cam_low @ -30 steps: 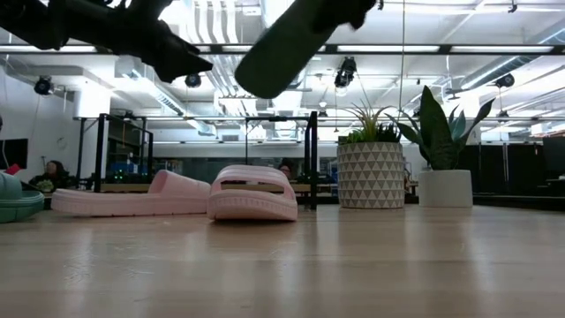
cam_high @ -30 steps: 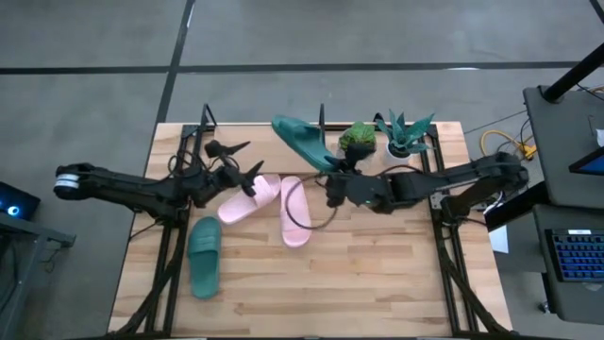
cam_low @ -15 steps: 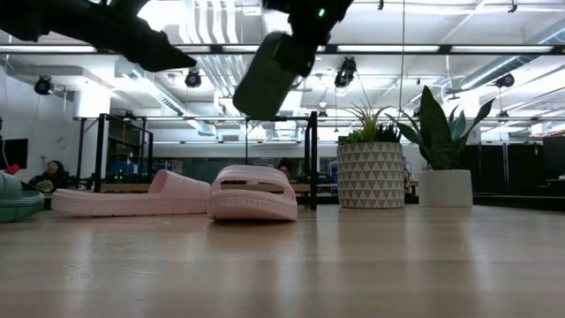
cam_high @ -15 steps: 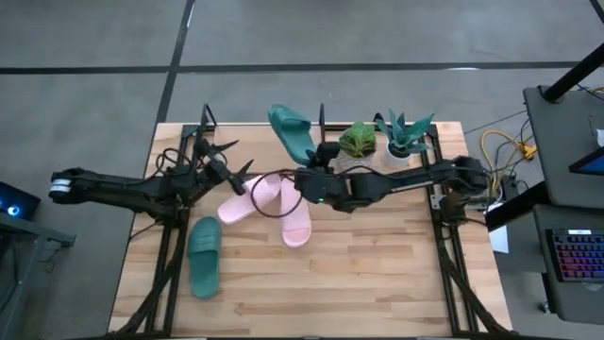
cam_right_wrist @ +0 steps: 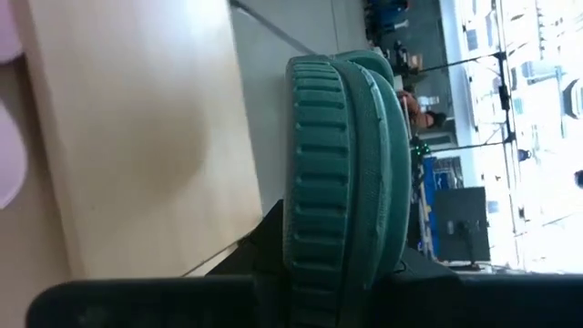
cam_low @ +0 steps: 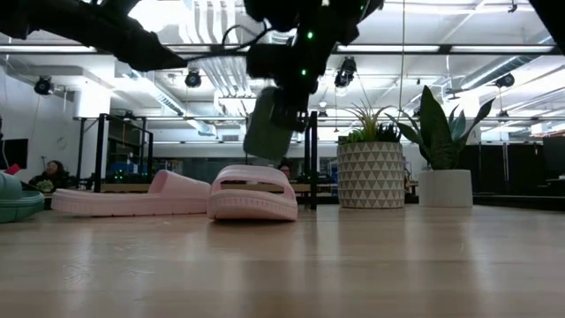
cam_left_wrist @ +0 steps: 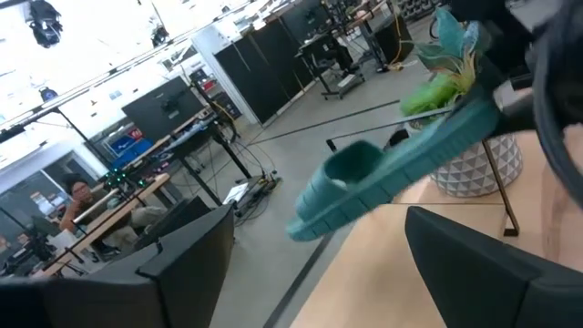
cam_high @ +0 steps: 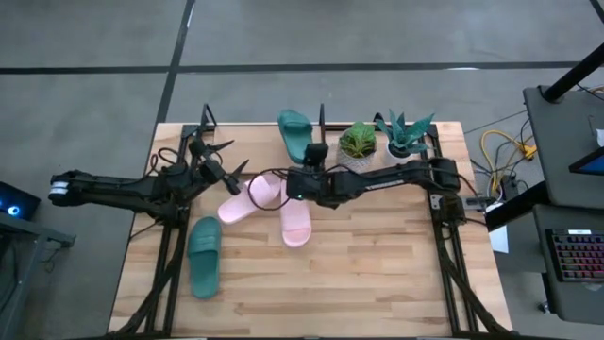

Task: Pick and place slides into the shelf
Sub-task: Put the right green slide into the shelf

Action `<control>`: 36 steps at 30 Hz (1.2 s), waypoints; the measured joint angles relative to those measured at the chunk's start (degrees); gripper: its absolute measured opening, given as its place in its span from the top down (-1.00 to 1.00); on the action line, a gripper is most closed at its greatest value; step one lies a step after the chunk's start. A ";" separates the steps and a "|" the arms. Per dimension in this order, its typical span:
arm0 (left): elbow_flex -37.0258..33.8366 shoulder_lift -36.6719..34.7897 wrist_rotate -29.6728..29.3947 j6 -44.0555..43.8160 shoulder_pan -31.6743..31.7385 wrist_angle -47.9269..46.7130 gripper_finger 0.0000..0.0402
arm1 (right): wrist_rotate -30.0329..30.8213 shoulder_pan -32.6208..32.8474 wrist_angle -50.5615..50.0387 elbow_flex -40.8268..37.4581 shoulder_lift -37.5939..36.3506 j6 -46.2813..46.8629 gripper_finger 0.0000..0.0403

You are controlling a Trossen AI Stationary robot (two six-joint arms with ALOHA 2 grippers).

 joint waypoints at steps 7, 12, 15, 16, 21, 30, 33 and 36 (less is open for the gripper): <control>0.00 0.28 0.00 0.02 0.00 -0.30 -0.53 | 1.65 -0.27 -2.64 -0.01 2.55 -1.20 0.76; -0.07 1.43 0.02 -0.31 0.00 -0.37 -0.53 | 1.85 -1.19 -4.54 -0.02 4.02 -0.20 0.76; -0.07 2.31 0.04 -0.98 0.00 -0.41 -0.53 | 1.80 -1.57 -4.48 -0.07 5.11 -0.43 0.76; -0.07 2.62 0.04 -1.14 -0.02 -0.39 -0.53 | 1.83 -1.65 -4.27 -0.07 5.50 -0.61 0.76; -0.09 3.95 0.05 -1.22 0.00 -0.35 -0.53 | 1.73 -2.06 -4.46 -0.07 5.76 -1.34 0.75; -0.09 6.26 0.06 -1.27 0.00 -1.23 -0.53 | -2.56 -2.06 -6.16 -0.08 5.54 0.22 0.47; -0.09 6.96 0.06 -1.27 0.00 -1.20 -0.53 | -7.10 -2.08 -7.86 -0.07 5.52 1.68 0.41; -0.09 7.44 0.06 -1.27 0.00 -1.20 -0.53 | -9.02 -2.06 -10.86 -0.05 5.43 3.97 0.33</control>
